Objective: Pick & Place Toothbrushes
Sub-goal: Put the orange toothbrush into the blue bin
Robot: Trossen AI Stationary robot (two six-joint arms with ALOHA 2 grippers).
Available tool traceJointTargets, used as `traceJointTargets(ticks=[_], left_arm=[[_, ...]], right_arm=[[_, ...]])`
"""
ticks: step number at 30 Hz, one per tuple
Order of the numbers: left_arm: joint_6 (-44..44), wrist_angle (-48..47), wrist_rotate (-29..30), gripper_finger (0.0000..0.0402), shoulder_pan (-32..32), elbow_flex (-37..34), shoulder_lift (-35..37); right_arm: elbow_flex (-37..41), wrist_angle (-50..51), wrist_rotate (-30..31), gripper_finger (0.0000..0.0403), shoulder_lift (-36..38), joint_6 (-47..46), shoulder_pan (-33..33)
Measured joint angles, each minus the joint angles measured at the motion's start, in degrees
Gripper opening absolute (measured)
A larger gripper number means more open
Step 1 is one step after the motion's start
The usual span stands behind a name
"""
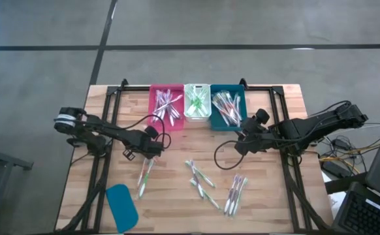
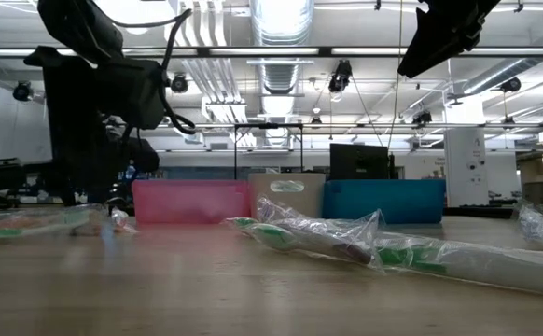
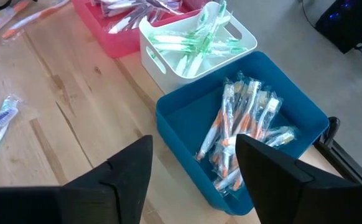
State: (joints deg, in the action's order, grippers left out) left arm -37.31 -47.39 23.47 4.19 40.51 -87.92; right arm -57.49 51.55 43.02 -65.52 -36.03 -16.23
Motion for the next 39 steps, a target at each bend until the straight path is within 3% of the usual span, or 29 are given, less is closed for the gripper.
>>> traceJointTargets(ticks=[7, 14, 21, 29, 32, 36, 39], left_arm=[[-0.2, 0.9, 1.5, 0.0015, 0.1, 0.0, 0.0], [-0.2, -0.8, 4.0, 0.0028, 1.4, 2.0, 0.0], [2.1, -9.9, 8.0, 0.0014, 5.4, 10.5, 0.0], [1.0, -12.1, 16.6, 0.0022, 10.3, 21.1, 0.0], [-0.8, -10.7, 23.4, 0.0016, 11.6, 23.9, 0.0], [-8.4, -4.3, 33.5, 0.0015, 13.0, 25.1, 0.1], [-17.5, 3.9, 37.0, 0.0015, 13.4, 24.9, 0.1]], right_arm=[[0.0, 0.0, 0.0, 0.0242, 0.0, 0.0, 0.0], [0.0, 0.0, 0.0, 0.0256, 0.0, 0.0, 0.0], [0.0, 0.0, 0.0, 0.0263, 0.0, -0.3, 0.0], [0.1, -0.6, -5.5, 0.0245, 0.0, -2.9, -0.2], [1.1, -5.2, -6.2, 0.0236, 0.0, -2.4, -1.0], [3.3, -14.9, -12.9, 0.0227, 0.0, 1.3, -1.4], [5.1, -21.9, -17.5, 0.0223, 0.0, 3.8, -1.4]])
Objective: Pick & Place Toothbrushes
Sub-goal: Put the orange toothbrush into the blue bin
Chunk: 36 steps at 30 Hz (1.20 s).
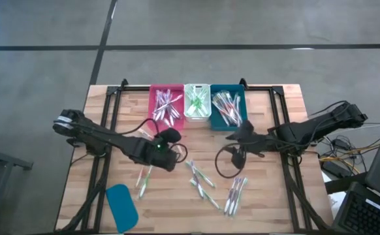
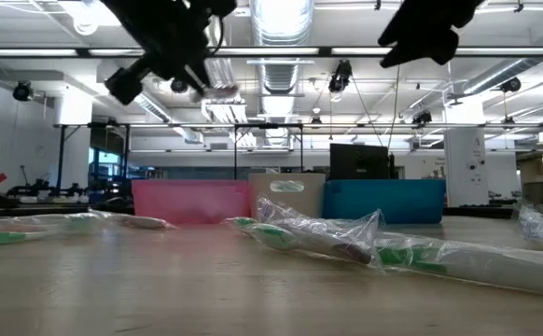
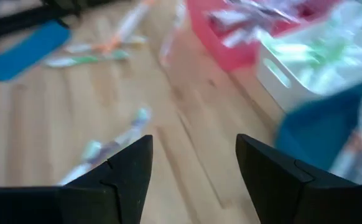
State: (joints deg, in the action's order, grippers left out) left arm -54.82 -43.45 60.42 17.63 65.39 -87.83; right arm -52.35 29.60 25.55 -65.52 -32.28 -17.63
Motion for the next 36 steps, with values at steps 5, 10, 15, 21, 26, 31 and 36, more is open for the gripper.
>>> traceJointTargets(ticks=[5, 10, 15, 21, 26, 31, 36], left_arm=[[-13.7, 14.6, 0.2, 0.0015, 0.1, 0.0, -0.2], [-32.2, 32.4, 0.1, 0.0014, 0.1, -0.1, -0.2], [-49.1, 48.4, -5.4, 0.0014, 0.1, -0.2, -0.2], [-65.4, 61.0, -11.8, 0.0014, 0.1, -0.2, -0.2], [-73.9, 66.3, -17.1, 0.0014, -0.2, -0.2, -0.2], [-74.7, 70.6, -21.3, 0.0014, -1.5, -0.2, -0.8], [-79.8, 77.8, -21.9, 0.0014, -3.3, -0.2, -4.0]], right_arm=[[3.3, -11.8, -2.3, 0.0219, 0.0, 4.2, 0.0], [6.8, -22.8, -6.4, 0.0224, 0.0, 5.7, 0.0], [8.8, -31.8, -6.6, 0.0237, 0.0, 3.6, 0.0], [9.6, -38.7, -6.2, 0.0253, 0.0, 3.5, 0.0], [9.6, -42.4, -6.1, 0.0262, 0.0, 5.6, 0.0], [9.6, -45.7, -6.1, 0.0266, -0.6, 7.1, 0.1], [9.6, -49.4, -6.4, 0.0264, -2.9, 7.5, 0.3]])
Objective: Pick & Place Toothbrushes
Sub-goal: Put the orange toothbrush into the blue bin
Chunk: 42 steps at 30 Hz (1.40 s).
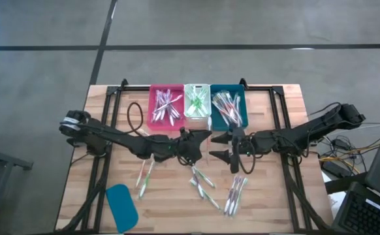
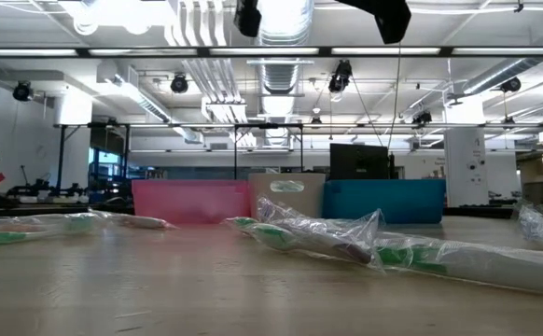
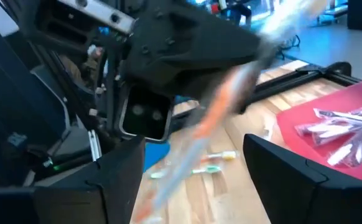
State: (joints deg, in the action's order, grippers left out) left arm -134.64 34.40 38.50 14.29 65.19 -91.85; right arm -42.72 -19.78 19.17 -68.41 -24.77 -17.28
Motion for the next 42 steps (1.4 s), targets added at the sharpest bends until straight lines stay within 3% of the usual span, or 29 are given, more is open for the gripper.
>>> traceJointTargets(ticks=[9, 21, 24, 33, 42], left_arm=[[-2.3, 4.9, -0.5, 0.0014, -0.6, 0.2, -2.1], [-2.3, 5.1, -1.4, 0.0027, -0.6, 0.2, -1.9], [-1.1, 4.9, -1.6, 0.0033, -0.5, 0.3, -1.8], [13.6, 4.1, 4.0, 0.0103, 0.5, 0.3, -1.6], [44.9, -5.2, 15.5, 0.0161, 0.5, 0.1, 3.2]], right_arm=[[0.0, -0.7, 0.3, 0.0207, -1.9, 1.2, 0.4], [0.0, -0.4, 0.3, 0.003, -1.9, 1.0, 1.8], [0.0, 0.0, 0.3, 0.0023, -1.8, 1.1, 2.4], [0.1, 4.0, 0.6, 0.002, 2.2, 2.9, 2.7], [0.0, 17.5, 5.3, 0.0019, 11.6, 3.0, 4.4]])
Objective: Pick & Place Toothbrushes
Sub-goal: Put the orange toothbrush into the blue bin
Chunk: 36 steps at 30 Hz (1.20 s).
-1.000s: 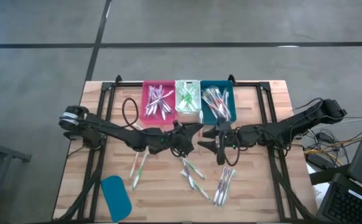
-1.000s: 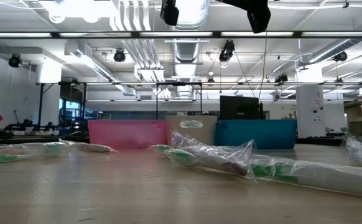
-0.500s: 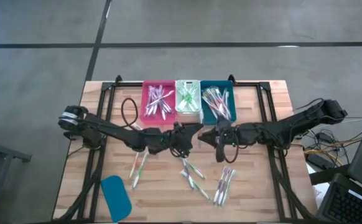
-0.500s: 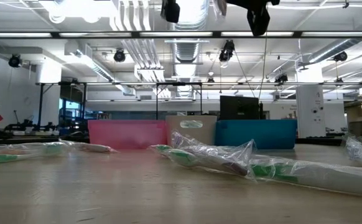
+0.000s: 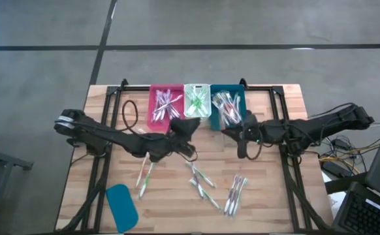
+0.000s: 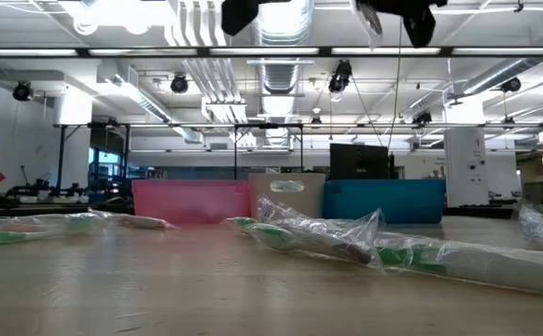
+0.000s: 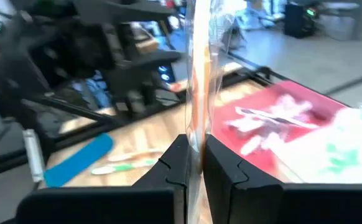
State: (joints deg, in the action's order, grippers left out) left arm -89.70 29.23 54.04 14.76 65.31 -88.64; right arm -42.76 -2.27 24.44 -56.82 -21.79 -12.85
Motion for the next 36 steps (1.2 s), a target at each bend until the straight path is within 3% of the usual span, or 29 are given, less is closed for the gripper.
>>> traceJointTargets(ticks=[3, 7, 14, 20, 28, 36], left_arm=[[18.4, -11.1, -0.3, 0.0162, -0.9, -0.8, 3.8], [42.6, -24.0, -11.3, 0.0163, -4.2, -3.7, 9.8], [66.2, -25.1, -30.3, 0.0163, -12.0, -13.3, 18.2], [76.3, -17.8, -34.8, 0.0163, -15.5, -23.2, 21.7], [79.6, -5.0, -35.6, 0.0163, -15.7, -34.5, 22.4], [79.3, -3.2, -36.7, 0.0163, -15.7, -34.9, 22.5]], right_arm=[[0.0, 5.7, 0.9, 0.0019, 2.2, -1.4, 2.1], [0.0, 10.5, 1.4, 0.0018, 3.2, -2.0, 5.4], [0.0, 13.3, 1.3, 0.0018, 2.7, -1.9, 11.9], [0.0, 19.8, 1.2, 0.0018, 2.3, -4.7, 18.6], [0.0, 23.6, 0.2, 0.0019, 1.0, -5.0, 26.0], [-0.5, 24.8, -11.3, 0.0019, -3.5, -8.0, 33.1]])
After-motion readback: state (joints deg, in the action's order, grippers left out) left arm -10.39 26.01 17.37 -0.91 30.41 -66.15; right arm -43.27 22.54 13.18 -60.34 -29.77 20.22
